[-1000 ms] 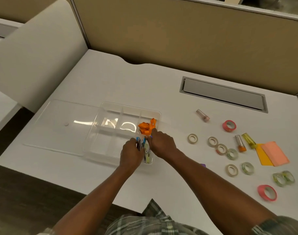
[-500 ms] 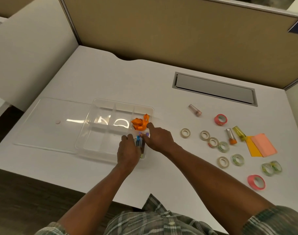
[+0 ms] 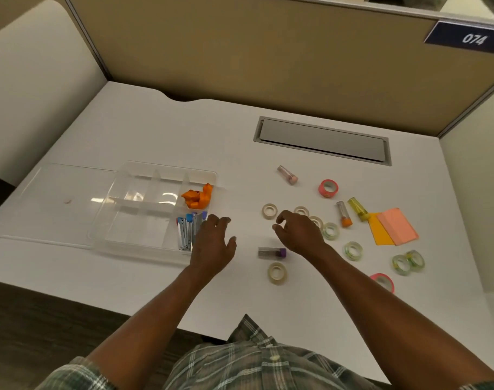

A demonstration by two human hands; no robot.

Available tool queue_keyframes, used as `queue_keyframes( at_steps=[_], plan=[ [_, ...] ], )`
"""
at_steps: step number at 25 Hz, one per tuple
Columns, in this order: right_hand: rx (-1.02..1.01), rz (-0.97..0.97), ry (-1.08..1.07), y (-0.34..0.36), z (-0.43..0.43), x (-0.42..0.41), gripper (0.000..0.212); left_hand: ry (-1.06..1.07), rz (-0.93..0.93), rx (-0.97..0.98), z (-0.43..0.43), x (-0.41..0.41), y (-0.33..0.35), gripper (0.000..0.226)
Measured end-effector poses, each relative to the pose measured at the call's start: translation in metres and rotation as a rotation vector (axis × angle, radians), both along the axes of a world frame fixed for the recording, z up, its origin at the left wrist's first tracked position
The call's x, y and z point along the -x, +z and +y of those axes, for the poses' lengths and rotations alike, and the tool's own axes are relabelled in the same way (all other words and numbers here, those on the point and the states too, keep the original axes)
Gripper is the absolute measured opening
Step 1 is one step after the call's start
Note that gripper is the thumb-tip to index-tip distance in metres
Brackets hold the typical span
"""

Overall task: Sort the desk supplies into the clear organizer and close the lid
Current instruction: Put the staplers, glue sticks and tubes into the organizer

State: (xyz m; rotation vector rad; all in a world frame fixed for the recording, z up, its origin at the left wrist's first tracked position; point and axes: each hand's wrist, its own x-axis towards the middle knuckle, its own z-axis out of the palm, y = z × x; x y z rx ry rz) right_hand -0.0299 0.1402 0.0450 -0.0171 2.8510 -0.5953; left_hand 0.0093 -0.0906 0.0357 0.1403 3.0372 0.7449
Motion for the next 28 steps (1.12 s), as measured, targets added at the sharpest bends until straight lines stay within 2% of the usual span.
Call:
queue_keyframes(
  at_steps=[5,10,15,18,21,25,28],
  plan=[
    [0.030,-0.056,-0.001,-0.018,0.050,-0.035,0.027,-0.145,-0.074,0.040,0.060,-0.016,-0.010,0.047],
    [0.045,-0.065,0.014,-0.034,0.074,-0.063,0.030,-0.266,-0.173,0.215,0.099,-0.023,-0.024,0.050],
    [0.059,-0.056,-0.040,-0.039,0.085,-0.083,0.030,-0.384,-0.126,0.380,0.115,-0.014,-0.033,0.052],
    [0.068,-0.023,-0.114,-0.039,0.094,-0.090,0.028,-0.470,-0.115,0.410,0.117,-0.006,-0.038,0.040],
    [0.055,0.014,-0.222,-0.037,0.111,-0.091,0.027,-0.479,-0.112,0.365,0.117,0.002,-0.036,0.028],
    [0.029,0.029,-0.423,-0.033,0.138,-0.075,0.024,-0.435,-0.156,0.126,0.117,0.007,-0.026,0.028],
    [-0.001,0.027,-0.448,-0.032,0.149,-0.053,0.034,-0.414,-0.133,-0.002,0.111,0.003,-0.018,0.027]
  ],
)
